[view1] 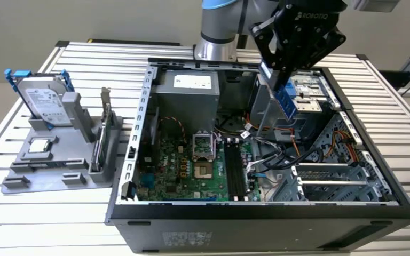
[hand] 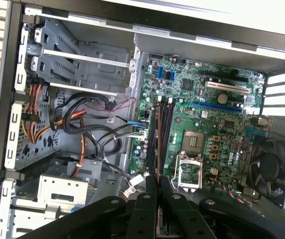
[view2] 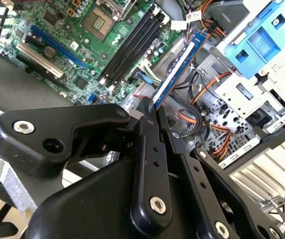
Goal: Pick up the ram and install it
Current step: 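Insert the ram into the slot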
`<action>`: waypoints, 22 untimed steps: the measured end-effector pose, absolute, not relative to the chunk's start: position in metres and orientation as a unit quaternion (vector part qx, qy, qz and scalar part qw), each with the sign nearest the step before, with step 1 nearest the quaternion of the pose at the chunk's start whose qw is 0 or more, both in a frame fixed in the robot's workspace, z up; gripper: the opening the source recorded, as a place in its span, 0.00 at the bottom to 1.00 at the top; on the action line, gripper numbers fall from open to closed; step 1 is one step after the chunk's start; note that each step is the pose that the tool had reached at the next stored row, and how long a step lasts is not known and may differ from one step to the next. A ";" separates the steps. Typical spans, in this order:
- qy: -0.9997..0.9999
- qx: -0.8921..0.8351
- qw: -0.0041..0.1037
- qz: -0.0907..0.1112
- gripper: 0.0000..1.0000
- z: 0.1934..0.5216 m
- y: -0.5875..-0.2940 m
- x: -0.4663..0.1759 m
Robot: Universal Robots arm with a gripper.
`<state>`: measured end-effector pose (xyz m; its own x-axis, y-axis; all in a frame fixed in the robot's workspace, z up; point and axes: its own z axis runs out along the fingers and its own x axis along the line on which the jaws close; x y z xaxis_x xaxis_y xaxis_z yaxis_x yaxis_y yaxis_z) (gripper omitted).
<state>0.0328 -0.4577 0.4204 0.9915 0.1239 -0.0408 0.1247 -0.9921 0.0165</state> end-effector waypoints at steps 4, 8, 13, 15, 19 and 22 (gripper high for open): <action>0.061 0.998 0.010 -0.018 0.00 0.419 -0.458 0.033; 0.059 0.998 0.009 -0.016 0.00 0.419 -0.458 0.033; 0.057 0.998 0.009 -0.016 0.00 0.419 -0.458 0.033; 0.056 0.998 0.009 -0.016 0.00 0.419 -0.458 0.033; 0.056 0.998 0.009 -0.016 0.00 0.419 -0.458 0.033; 0.055 0.998 0.009 -0.016 0.00 0.419 -0.458 0.033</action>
